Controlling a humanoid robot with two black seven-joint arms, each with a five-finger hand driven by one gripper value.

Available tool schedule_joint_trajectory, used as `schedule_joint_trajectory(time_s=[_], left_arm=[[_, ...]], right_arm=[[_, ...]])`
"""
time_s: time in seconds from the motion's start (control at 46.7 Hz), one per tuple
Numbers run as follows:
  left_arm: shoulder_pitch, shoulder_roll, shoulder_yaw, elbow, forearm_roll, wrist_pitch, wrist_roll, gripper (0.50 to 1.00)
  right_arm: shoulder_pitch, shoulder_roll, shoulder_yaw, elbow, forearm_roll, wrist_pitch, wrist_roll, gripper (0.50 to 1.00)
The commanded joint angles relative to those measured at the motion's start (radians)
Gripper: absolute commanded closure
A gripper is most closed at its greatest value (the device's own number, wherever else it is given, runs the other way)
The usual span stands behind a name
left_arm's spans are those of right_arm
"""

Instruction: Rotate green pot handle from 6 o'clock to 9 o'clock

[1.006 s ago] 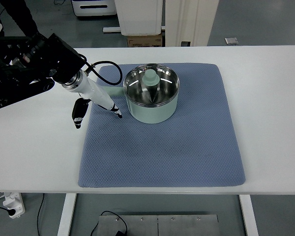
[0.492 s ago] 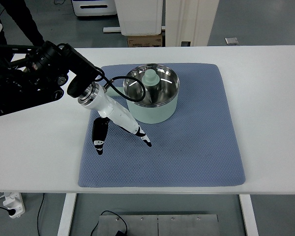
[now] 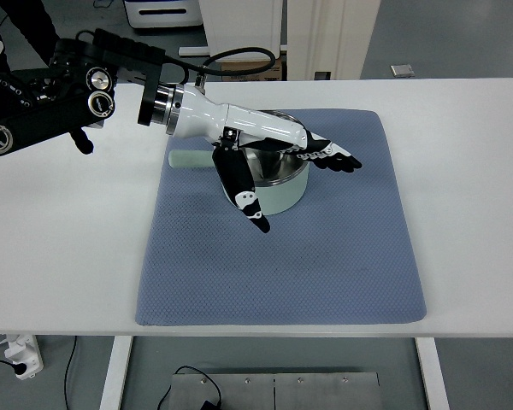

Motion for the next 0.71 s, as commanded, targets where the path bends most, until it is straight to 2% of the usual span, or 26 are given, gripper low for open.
schedule_joint_trajectory(time_s=[0.0, 0.343, 0.514, 0.685], left_arm=[[0.018, -0.007, -0.041, 0.055, -0.072, 0.000, 0.001, 0.500], [0.096, -0.010, -0.065, 0.314, -0.586, 0.055, 0.069, 0.500], [0.128, -0.033, -0.065, 0.452, -0.802, 0.147, 0.098, 0.500], [0.196, -0.040, -0.067, 0.489, -0.966, 0.285, 0.113, 0.500]], right_arm=[[0.000, 0.000, 0.000, 0.000, 0.000, 0.000, 0.000, 0.500], [0.000, 0.000, 0.000, 0.000, 0.000, 0.000, 0.000, 0.500], [0.000, 0.000, 0.000, 0.000, 0.000, 0.000, 0.000, 0.500], [0.000, 0.000, 0.000, 0.000, 0.000, 0.000, 0.000, 0.500]])
